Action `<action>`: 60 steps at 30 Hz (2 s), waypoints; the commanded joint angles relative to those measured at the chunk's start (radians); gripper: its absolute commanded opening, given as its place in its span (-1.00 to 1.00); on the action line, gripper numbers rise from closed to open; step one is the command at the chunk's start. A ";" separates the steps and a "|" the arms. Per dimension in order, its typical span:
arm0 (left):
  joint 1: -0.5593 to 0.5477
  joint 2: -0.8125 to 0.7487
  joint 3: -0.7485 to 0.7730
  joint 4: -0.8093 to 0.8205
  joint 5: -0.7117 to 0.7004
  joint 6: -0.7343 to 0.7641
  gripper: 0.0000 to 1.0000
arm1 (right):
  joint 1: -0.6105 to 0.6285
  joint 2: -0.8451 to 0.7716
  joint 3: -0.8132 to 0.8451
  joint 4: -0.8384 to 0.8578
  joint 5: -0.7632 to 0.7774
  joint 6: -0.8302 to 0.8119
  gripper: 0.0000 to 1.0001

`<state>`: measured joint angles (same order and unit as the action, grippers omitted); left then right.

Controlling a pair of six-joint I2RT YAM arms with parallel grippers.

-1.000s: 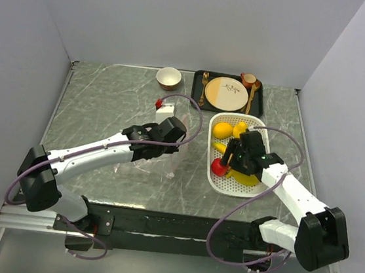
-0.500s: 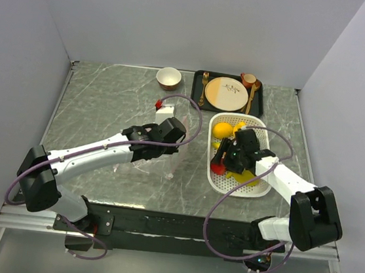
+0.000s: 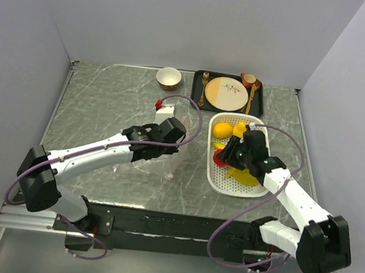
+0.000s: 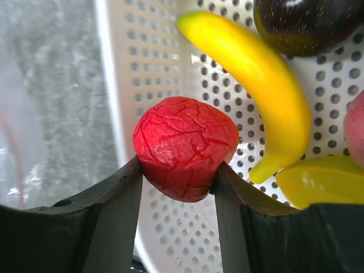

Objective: Place the food in the zip-top bag and seal the zipper
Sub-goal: Pick up the fake fruit from the bin, then place the fake fruit in the zipper food storage bag.

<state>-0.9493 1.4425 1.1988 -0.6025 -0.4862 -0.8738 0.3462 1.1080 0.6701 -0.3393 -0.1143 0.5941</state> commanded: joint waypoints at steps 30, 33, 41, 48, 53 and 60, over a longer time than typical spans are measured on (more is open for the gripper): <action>0.000 -0.010 0.019 0.064 0.057 0.048 -0.98 | 0.232 0.121 0.238 0.238 -0.223 0.121 -0.46; 0.000 -0.005 0.031 0.056 0.055 0.058 -0.98 | 0.252 0.156 0.252 0.235 -0.217 0.115 -0.45; 0.000 -0.025 0.012 0.078 0.072 0.041 -0.98 | 0.278 0.230 0.293 0.195 -0.188 0.082 -0.40; -0.002 -0.060 0.024 0.061 0.086 0.029 -0.98 | 0.298 0.302 0.356 0.134 -0.142 0.049 -0.34; -0.002 -0.085 0.038 0.030 0.055 0.024 -0.99 | 0.300 0.288 0.365 0.141 -0.140 0.033 -0.03; 0.000 -0.113 0.028 0.014 0.008 0.012 -0.98 | 0.300 0.217 0.375 0.125 -0.105 -0.010 0.43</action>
<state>-0.9497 1.3678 1.1973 -0.5800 -0.4347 -0.8440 0.6399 1.3918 0.9882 -0.2058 -0.2619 0.6292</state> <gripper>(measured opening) 0.021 0.692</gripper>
